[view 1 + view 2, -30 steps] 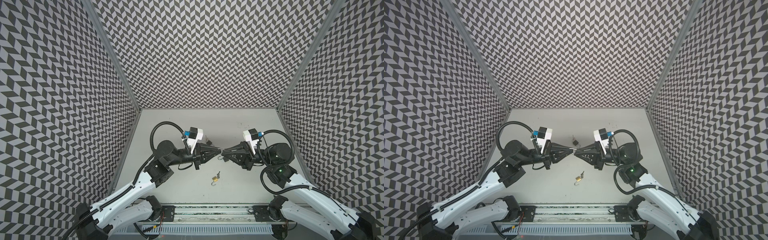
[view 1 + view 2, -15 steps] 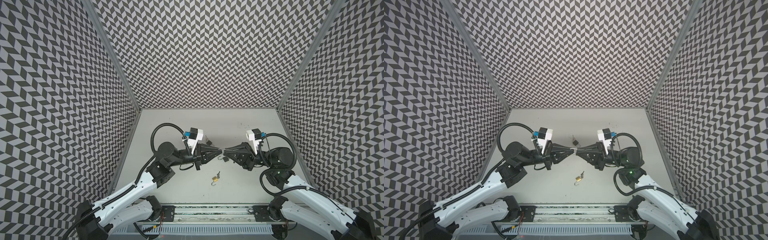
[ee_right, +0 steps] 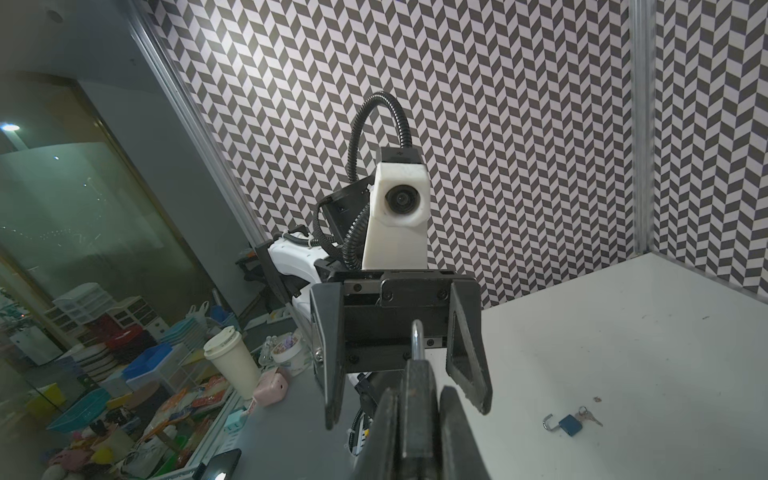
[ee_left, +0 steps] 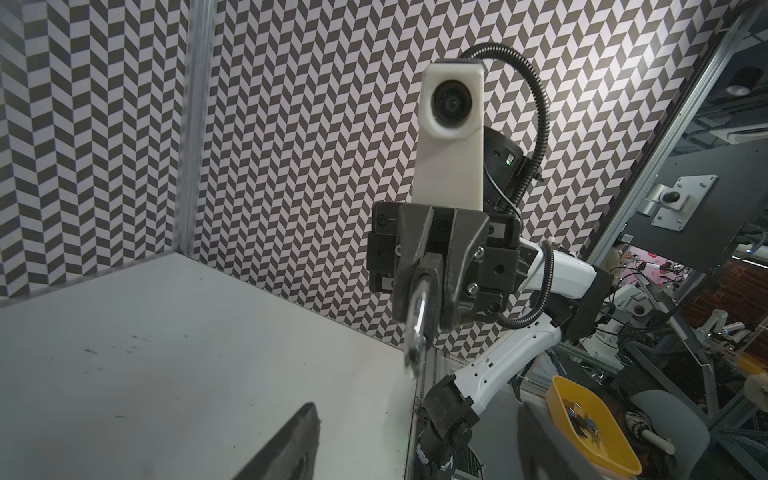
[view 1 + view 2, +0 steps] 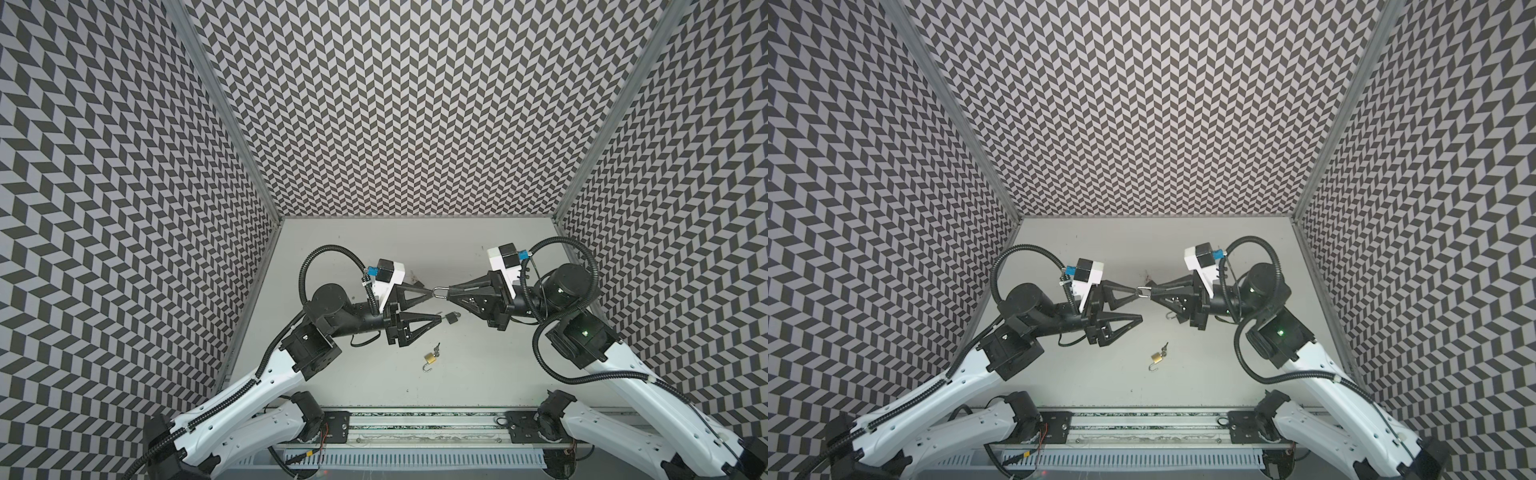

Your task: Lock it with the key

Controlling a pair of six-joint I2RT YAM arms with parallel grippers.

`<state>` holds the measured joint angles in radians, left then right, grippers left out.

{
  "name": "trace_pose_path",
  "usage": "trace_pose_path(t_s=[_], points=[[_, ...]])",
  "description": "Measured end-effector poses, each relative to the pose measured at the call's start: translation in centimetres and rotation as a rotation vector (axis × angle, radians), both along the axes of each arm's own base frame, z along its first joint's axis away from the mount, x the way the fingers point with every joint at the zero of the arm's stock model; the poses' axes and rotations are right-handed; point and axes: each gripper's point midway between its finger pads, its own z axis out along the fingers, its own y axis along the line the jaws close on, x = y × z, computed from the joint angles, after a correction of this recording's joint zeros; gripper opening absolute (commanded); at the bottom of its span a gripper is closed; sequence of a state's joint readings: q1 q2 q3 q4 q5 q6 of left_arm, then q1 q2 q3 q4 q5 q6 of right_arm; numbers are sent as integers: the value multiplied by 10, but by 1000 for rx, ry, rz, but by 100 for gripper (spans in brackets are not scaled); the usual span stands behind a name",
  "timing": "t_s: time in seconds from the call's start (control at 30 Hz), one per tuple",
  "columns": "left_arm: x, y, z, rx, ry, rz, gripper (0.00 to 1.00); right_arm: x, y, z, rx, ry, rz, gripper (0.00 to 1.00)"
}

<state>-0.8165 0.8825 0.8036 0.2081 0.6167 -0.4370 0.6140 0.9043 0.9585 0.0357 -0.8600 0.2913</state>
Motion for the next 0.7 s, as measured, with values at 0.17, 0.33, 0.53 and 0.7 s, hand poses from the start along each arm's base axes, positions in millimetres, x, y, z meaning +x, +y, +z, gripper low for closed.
trace_pose_path(t_s=[0.17, 0.33, 0.53, 0.7], points=[[3, 3, -3, 19, 1, 19, 73, 3, 2, -2, -80, 0, 1, 0], [3, 3, -5, 29, 4, 16, 70, 4, 5, -21, -152, 38, 20, 0], [3, 3, -4, 29, 1, 16, 60, 1, 6, -35, -191, 79, 52, 0], [3, 3, -5, 30, 2, 17, 50, -3, 6, -33, -184, 75, 74, 0]])
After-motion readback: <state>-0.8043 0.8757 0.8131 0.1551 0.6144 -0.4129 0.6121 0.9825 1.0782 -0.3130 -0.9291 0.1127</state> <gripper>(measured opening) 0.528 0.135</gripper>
